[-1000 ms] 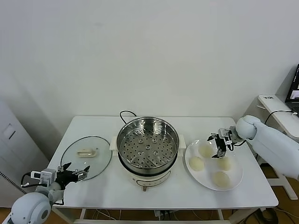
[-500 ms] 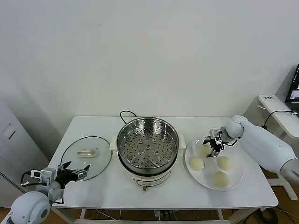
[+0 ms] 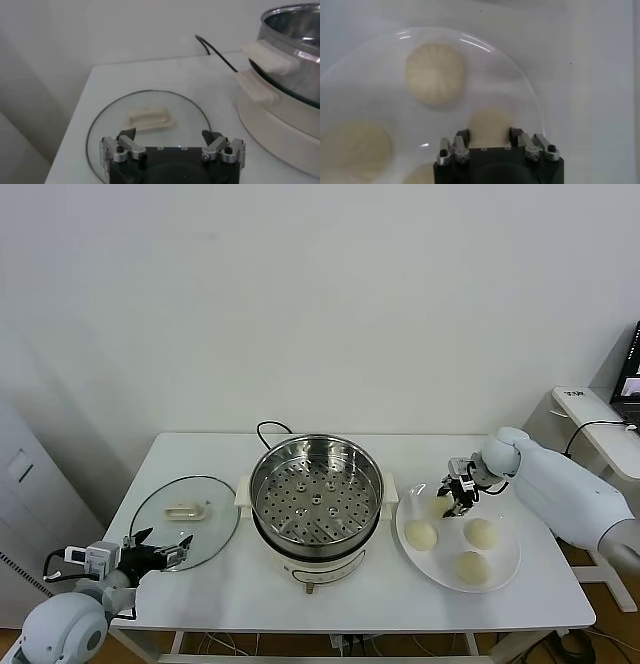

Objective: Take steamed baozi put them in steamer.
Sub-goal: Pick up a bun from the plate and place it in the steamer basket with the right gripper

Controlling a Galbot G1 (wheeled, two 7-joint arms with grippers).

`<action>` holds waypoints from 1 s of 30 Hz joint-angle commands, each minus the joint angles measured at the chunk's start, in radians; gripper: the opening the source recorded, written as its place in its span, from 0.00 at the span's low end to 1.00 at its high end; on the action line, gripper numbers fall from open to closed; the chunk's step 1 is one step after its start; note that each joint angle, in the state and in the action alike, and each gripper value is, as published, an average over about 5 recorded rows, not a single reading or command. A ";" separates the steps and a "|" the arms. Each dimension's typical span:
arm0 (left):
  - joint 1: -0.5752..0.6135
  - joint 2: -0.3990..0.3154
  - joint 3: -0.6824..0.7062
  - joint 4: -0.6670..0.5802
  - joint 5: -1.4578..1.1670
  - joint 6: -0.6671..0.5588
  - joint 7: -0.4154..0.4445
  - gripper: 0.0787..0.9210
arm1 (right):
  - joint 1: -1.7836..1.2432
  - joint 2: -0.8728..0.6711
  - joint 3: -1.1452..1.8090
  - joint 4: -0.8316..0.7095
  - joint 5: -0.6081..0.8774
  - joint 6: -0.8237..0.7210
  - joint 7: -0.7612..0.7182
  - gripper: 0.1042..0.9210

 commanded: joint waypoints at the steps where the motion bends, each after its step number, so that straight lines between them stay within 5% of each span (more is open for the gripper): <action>1: 0.002 0.001 0.001 0.001 -0.001 -0.001 0.001 0.88 | 0.268 -0.115 -0.209 0.206 0.151 0.014 -0.005 0.43; 16: 0.006 0.019 0.011 -0.009 -0.012 -0.003 0.002 0.88 | 0.602 0.115 -0.349 0.256 0.221 0.428 -0.019 0.43; 30: 0.001 0.031 0.018 -0.005 -0.012 -0.003 0.002 0.88 | 0.489 0.395 -0.284 0.144 -0.023 0.785 0.014 0.44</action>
